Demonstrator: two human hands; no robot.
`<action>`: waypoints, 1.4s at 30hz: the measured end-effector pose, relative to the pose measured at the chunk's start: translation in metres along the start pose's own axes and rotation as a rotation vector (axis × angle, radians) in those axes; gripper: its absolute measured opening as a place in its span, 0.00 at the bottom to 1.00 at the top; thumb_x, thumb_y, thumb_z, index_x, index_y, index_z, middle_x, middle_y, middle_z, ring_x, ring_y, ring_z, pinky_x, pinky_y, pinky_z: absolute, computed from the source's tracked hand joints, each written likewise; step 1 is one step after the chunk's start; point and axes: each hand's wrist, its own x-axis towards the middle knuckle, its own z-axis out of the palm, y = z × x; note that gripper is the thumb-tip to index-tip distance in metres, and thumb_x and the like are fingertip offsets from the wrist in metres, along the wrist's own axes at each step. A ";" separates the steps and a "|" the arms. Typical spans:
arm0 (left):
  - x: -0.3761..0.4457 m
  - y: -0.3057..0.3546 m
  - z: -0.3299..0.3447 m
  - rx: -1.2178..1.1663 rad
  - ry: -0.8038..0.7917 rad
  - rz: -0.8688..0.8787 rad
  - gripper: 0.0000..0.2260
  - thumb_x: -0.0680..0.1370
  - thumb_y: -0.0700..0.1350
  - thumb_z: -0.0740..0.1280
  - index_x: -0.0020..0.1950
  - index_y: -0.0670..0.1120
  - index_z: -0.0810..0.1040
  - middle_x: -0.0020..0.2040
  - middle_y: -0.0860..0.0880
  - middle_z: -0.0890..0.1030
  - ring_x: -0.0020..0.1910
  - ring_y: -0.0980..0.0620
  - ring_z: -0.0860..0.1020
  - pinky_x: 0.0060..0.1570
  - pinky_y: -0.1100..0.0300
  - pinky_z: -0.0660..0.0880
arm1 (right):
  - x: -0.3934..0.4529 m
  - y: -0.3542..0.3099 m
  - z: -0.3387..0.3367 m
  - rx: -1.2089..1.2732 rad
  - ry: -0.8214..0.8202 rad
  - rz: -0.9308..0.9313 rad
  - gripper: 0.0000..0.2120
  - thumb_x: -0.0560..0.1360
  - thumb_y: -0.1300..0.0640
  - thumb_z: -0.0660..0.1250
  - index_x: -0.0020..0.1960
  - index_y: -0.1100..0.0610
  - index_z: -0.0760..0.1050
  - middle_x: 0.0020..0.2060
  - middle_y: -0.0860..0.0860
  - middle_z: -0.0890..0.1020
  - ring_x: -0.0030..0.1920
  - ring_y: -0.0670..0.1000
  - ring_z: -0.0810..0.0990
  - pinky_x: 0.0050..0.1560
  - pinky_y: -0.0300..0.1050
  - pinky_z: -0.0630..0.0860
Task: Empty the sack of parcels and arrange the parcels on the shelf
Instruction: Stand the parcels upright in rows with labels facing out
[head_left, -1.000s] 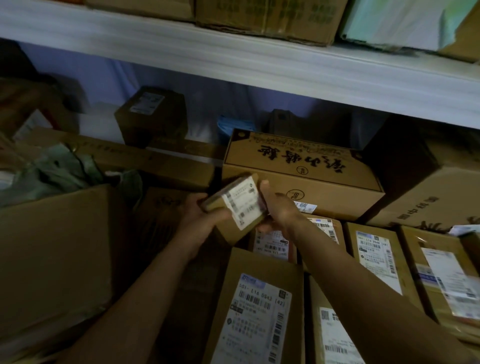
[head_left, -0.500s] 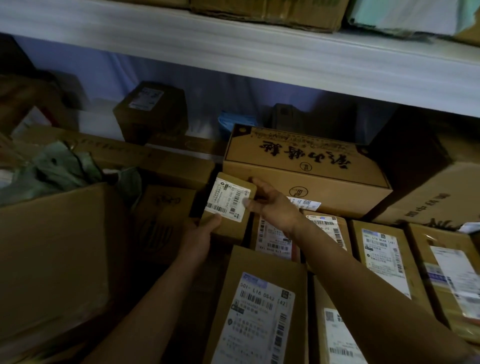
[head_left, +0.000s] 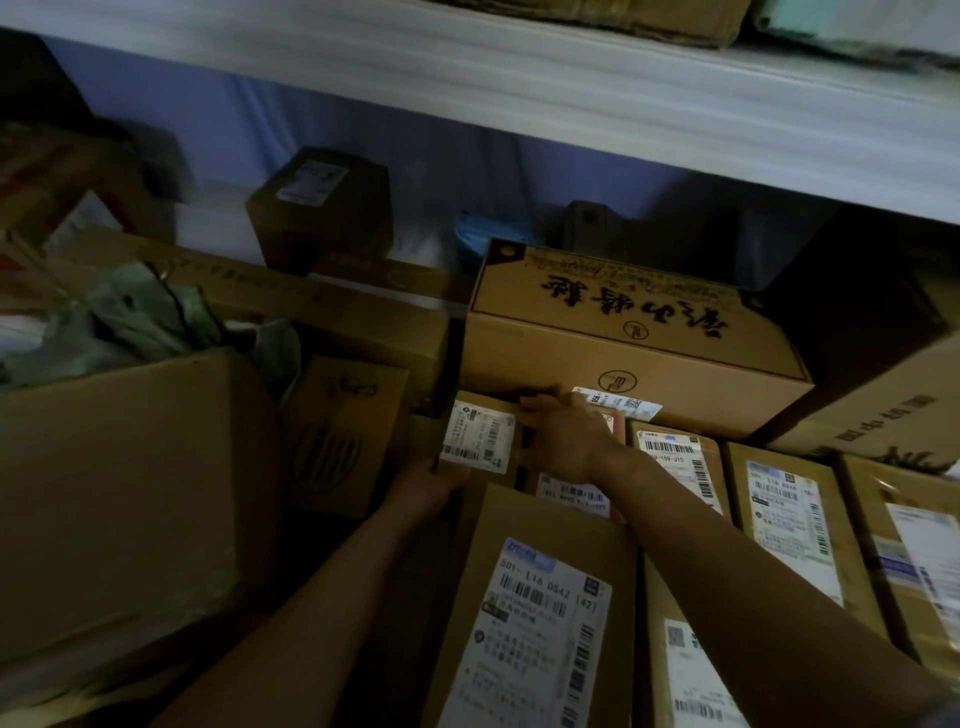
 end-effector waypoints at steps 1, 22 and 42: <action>-0.001 0.000 0.000 0.030 0.008 0.013 0.16 0.79 0.42 0.64 0.66 0.44 0.73 0.65 0.42 0.76 0.63 0.44 0.75 0.62 0.50 0.73 | -0.002 -0.001 -0.003 -0.011 -0.025 -0.009 0.24 0.77 0.43 0.60 0.72 0.46 0.65 0.77 0.48 0.57 0.76 0.54 0.50 0.73 0.53 0.53; -0.028 0.013 -0.054 0.508 0.596 0.001 0.31 0.76 0.51 0.64 0.73 0.36 0.60 0.75 0.37 0.58 0.74 0.38 0.56 0.72 0.47 0.58 | -0.011 -0.131 -0.053 0.965 -0.128 0.272 0.10 0.80 0.60 0.57 0.46 0.59 0.75 0.36 0.54 0.75 0.35 0.50 0.72 0.36 0.43 0.67; -0.029 0.045 -0.078 0.240 0.556 -0.113 0.20 0.79 0.45 0.59 0.70 0.41 0.66 0.74 0.40 0.56 0.71 0.39 0.60 0.69 0.47 0.62 | -0.016 -0.184 -0.042 1.216 -0.192 0.457 0.11 0.81 0.55 0.58 0.43 0.58 0.75 0.38 0.55 0.79 0.35 0.53 0.78 0.32 0.43 0.74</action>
